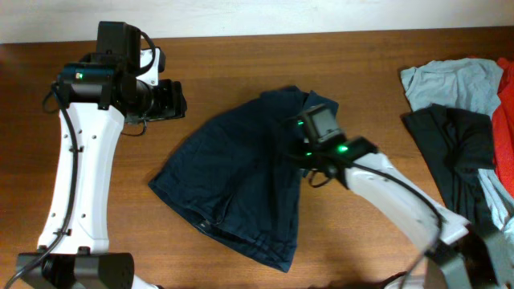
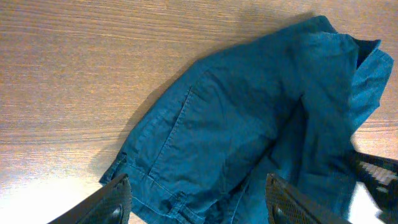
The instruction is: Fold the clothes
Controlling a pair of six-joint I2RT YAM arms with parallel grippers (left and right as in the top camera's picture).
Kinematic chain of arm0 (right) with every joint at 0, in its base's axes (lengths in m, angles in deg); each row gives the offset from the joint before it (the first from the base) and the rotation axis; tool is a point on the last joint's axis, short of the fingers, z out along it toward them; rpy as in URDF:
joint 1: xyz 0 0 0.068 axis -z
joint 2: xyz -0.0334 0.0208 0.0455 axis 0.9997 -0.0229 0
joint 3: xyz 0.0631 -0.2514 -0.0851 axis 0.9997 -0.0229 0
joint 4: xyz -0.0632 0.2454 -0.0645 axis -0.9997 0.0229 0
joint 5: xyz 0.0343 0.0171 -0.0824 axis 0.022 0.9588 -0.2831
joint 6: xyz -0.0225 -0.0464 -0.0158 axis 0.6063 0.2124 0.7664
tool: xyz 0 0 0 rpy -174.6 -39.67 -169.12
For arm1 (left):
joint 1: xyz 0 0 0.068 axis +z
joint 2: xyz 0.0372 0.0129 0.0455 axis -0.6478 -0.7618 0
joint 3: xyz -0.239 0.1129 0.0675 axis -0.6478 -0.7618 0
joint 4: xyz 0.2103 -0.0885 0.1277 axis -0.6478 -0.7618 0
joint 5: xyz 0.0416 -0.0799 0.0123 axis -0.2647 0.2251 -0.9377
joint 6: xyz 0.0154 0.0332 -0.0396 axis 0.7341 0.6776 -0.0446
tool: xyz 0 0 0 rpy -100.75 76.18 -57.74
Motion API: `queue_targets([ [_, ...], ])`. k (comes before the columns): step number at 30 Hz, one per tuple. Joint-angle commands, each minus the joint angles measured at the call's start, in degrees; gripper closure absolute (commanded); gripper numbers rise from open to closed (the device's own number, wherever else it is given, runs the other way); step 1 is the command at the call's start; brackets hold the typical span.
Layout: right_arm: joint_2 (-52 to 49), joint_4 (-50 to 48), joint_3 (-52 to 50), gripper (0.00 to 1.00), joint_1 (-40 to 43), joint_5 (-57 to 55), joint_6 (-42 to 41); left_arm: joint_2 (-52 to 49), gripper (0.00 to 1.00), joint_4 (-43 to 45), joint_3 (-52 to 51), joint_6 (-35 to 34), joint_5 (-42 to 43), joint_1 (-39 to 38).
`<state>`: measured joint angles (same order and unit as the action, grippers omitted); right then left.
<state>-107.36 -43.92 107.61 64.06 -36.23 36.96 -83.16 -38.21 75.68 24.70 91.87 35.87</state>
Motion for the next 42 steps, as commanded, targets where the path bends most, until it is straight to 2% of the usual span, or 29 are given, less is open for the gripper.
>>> queue_targets([
  [1,6.45,6.03,1.22,0.96,5.01,-5.55,0.07,0.46,0.31,0.20,0.90,-0.31,0.42,0.13],
  [6,8.74,22.27,1.11,0.96,11.78,-6.03,-3.63,0.46,0.27,1.55,0.90,-0.31,0.39,0.13],
  [10,8.20,28.44,0.57,0.96,13.66,-6.47,-3.61,0.44,0.25,1.73,0.90,-0.31,0.39,0.13],
  [12,8.22,29.14,0.55,0.96,13.77,-7.19,-3.58,0.44,0.24,1.75,0.90,0.79,0.55,0.13],
  [16,8.20,28.41,0.55,0.96,13.77,-7.02,-3.56,-0.87,0.21,1.05,0.28,9.20,1.75,-1.29],
  [21,8.20,28.13,0.55,0.96,13.77,-7.04,-3.56,-7.63,0.13,2.75,-2.14,22.12,11.41,-4.42],
  [24,8.20,27.61,0.55,0.96,13.77,-7.02,-3.56,-16.74,0.13,7.39,-2.16,28.59,12.00,-7.08],
  [25,8.20,27.54,0.55,0.96,13.77,-7.02,-3.56,-18.69,0.13,9.18,-2.16,29.09,12.00,-7.41],
  [27,8.20,27.54,0.55,0.96,13.77,-6.99,-3.56,-24.65,0.05,16.33,-2.16,29.59,12.02,-8.55],
  [29,8.20,27.52,0.55,0.96,13.77,-6.99,-3.56,-27.67,0.05,20.00,-2.16,30.25,12.02,-8.94],
  [34,8.20,27.58,0.55,0.96,13.77,-6.99,-3.56,-33.29,0.06,26.34,-2.16,31.93,11.93,-10.16],
  [38,8.20,27.56,0.55,0.96,13.77,-7.02,-3.56,-35.60,0.07,27.67,-2.16,31.98,11.37,-10.99],
  [42,8.20,27.56,0.55,0.96,13.77,-7.02,-3.56,-38.36,0.27,26.67,-2.16,32.13,11.39,-11.50],
])
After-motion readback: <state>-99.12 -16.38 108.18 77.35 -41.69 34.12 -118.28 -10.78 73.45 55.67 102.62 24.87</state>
